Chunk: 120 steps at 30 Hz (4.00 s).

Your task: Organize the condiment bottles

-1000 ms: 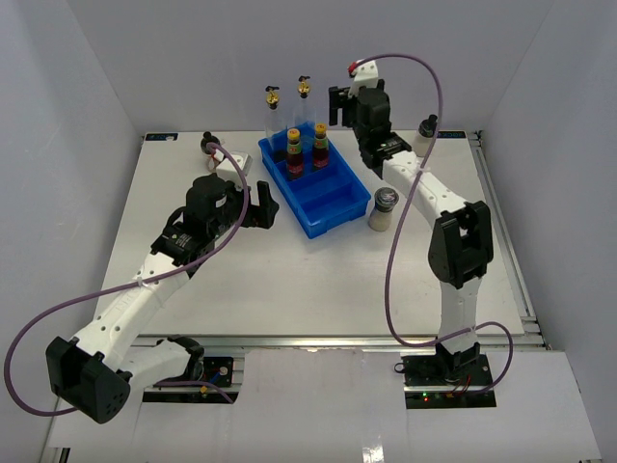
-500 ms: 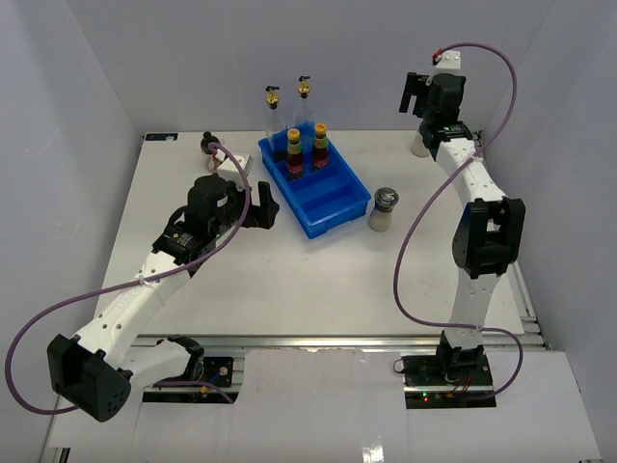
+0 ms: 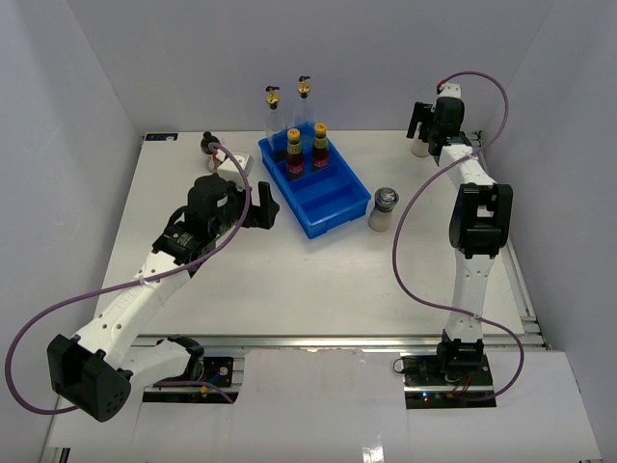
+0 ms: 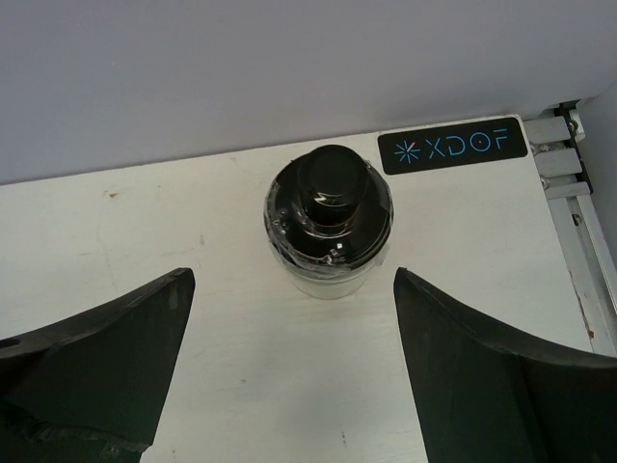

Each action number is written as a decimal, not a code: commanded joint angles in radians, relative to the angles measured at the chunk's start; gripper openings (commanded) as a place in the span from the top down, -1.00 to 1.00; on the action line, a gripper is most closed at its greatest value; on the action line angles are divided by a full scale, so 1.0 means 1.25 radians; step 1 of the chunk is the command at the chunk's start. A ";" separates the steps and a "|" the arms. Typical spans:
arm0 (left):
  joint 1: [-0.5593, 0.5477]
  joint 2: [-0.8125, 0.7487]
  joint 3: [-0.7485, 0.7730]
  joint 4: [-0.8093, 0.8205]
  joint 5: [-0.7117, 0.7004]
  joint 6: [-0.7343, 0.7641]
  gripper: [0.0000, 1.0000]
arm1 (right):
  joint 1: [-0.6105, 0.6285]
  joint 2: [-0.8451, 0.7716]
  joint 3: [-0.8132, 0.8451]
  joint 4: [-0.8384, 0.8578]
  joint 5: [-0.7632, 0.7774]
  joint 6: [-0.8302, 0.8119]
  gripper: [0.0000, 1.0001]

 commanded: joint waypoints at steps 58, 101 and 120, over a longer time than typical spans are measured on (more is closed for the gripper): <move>-0.003 0.053 -0.006 0.004 -0.027 0.022 -0.96 | 0.128 -0.397 -0.365 0.292 -0.187 -0.017 0.85; -0.004 0.041 -0.002 0.006 -0.005 0.020 -0.96 | 0.367 -0.241 -0.500 0.583 -0.127 -0.105 0.85; -0.003 0.046 -0.004 0.005 -0.015 0.021 -0.96 | 0.369 -0.197 -0.477 0.541 -0.124 -0.115 -0.56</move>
